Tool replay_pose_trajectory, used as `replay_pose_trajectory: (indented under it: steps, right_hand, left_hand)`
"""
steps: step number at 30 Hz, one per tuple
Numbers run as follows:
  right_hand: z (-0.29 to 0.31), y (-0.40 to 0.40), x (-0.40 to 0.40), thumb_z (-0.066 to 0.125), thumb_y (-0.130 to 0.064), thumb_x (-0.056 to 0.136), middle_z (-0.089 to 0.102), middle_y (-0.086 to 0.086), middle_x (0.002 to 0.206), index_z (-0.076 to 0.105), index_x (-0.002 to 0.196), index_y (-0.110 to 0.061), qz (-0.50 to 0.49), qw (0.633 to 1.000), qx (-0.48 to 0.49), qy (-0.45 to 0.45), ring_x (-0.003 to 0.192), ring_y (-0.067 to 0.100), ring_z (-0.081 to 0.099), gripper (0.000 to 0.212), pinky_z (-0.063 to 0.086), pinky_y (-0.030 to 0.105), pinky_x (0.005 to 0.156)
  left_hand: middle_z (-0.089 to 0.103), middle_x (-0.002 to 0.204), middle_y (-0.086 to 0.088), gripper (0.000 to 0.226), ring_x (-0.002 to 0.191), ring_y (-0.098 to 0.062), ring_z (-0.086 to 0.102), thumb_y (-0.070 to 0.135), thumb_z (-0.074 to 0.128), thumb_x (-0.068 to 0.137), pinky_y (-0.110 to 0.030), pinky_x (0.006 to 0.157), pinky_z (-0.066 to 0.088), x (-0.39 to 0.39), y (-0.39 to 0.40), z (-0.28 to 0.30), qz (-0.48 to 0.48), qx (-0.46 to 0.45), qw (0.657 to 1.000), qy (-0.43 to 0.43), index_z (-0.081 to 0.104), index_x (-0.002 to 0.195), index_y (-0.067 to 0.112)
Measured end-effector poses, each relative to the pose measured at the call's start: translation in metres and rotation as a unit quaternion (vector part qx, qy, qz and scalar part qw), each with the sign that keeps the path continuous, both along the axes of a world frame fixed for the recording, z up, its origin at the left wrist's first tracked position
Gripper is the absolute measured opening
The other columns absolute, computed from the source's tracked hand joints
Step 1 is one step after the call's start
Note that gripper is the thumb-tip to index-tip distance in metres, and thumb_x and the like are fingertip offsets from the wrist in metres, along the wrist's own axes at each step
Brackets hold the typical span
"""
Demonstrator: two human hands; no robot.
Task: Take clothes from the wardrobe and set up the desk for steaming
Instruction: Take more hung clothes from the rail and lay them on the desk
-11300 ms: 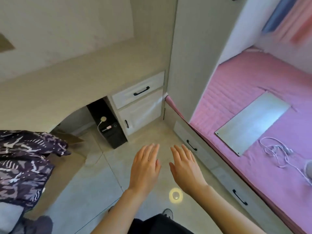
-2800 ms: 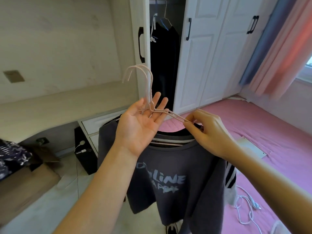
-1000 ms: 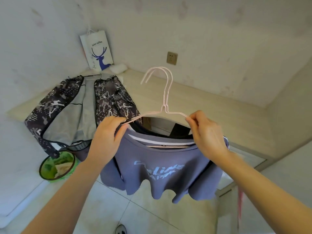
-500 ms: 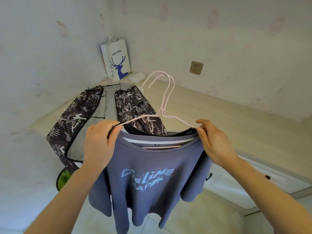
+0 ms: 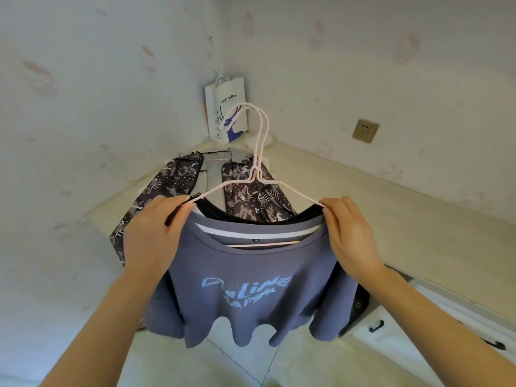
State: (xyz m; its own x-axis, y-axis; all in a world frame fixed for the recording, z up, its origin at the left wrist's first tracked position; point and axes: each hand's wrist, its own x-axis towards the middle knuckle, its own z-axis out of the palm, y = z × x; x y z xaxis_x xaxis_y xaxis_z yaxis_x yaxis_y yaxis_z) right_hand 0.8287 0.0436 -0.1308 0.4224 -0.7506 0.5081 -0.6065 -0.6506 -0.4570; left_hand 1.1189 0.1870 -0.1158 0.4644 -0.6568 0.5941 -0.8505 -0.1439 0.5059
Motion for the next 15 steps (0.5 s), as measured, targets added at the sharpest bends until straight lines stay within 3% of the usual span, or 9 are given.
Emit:
replay_pose_trajectory:
  steps: [4, 12, 15]
  right_hand:
    - [0.018, -0.030, 0.029, 0.034, -0.033, 0.099, 0.053, 0.002, 0.097, 0.060, 0.118, -0.017, 0.002, 0.999, -0.031, -0.021, 0.087, 0.024, 0.056, 0.037, 0.050, 0.041, 0.069]
    - [0.057, -0.116, 0.096, 0.033, -0.039, 0.097, 0.054, -0.002, 0.091, 0.063, 0.112, -0.020, 0.019, 0.995, -0.066, -0.074, 0.082, 0.021, 0.057, 0.039, 0.050, 0.042, 0.069]
    - [0.071, -0.154, 0.122, 0.037, -0.033, 0.098, 0.055, -0.001, 0.089, 0.064, 0.111, -0.018, 0.031, 0.992, -0.074, -0.093, 0.081, 0.022, 0.056, 0.034, 0.049, 0.042, 0.069]
  left_hand:
    - [0.069, 0.098, 0.001, 0.023, 0.092, -0.022, 0.064, 0.029, 0.058, 0.094, -0.036, 0.080, 0.050, 0.027, -0.025, 0.014, 0.007, -0.014, 1.000, 0.011, 0.071, 0.110, 0.020]
    - [0.063, 0.080, 0.008, 0.022, 0.076, -0.013, 0.058, 0.033, 0.056, 0.094, -0.031, 0.073, 0.048, 0.084, -0.093, 0.056, 0.016, -0.044, 0.999, -0.007, 0.071, 0.110, 0.029]
    - [0.064, 0.081, 0.009, 0.022, 0.078, -0.012, 0.059, 0.033, 0.058, 0.093, -0.030, 0.074, 0.048, 0.104, -0.123, 0.072, 0.026, -0.056, 0.998, 0.005, 0.071, 0.110, 0.032]
